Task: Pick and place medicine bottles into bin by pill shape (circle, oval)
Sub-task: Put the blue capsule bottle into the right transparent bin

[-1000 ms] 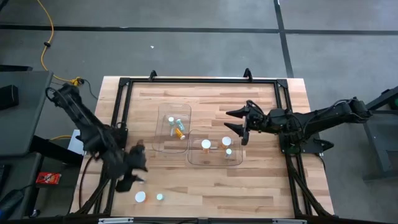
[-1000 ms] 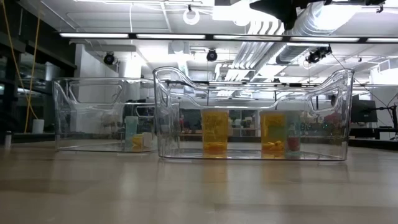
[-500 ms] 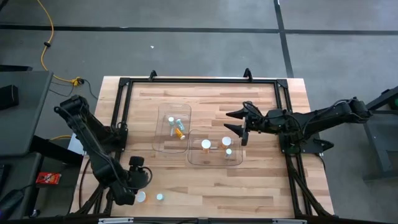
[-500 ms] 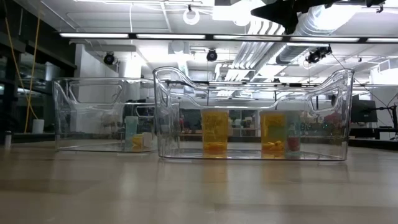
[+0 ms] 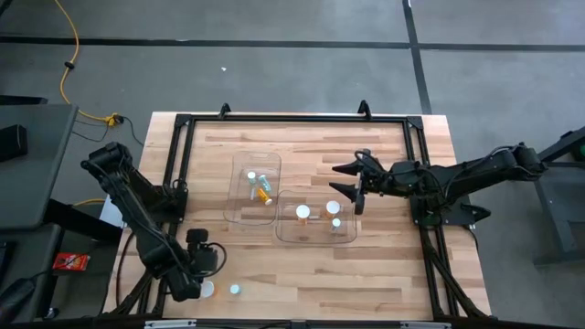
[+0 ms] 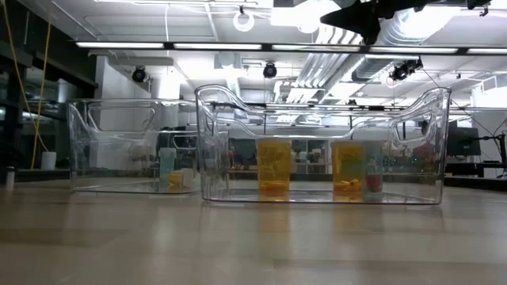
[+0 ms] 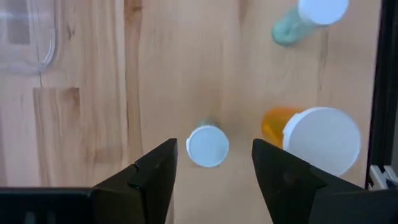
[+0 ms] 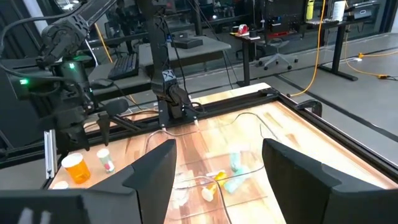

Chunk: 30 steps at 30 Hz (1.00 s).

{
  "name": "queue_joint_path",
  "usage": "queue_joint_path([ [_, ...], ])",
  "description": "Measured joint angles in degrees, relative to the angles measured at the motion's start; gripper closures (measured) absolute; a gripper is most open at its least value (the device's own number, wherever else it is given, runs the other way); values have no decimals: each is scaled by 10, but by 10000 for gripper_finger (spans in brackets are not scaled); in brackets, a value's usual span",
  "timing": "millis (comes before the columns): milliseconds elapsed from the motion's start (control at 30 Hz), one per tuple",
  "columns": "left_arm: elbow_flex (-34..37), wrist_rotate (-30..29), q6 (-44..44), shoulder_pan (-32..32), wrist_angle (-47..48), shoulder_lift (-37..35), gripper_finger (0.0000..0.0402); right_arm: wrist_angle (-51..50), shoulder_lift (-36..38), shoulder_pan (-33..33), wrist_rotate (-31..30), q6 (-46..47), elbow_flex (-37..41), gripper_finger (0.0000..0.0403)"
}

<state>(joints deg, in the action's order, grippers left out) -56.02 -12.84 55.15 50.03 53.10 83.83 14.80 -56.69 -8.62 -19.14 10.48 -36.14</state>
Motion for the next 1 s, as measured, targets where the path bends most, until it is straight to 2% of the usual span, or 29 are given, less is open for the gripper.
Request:
queue_joint_path([
  [167, 14, 2, 23, 0, -11, 0, 178, -12, 0, 0, 0, 4, 0, 171],
  [333, 30, 0, 23, -1, -33, 0, 170, -24, 0, 0, 0, 15, 0, 171],
  [800, 38, 3, 12, -1, -38, 43, 174, -26, 0, 0, 0, 15, 0, 171],
  [1000, 38, -2, 12, -1, -38, 46, 203, -26, 0, 0, 0, 15, 0, 171],
])
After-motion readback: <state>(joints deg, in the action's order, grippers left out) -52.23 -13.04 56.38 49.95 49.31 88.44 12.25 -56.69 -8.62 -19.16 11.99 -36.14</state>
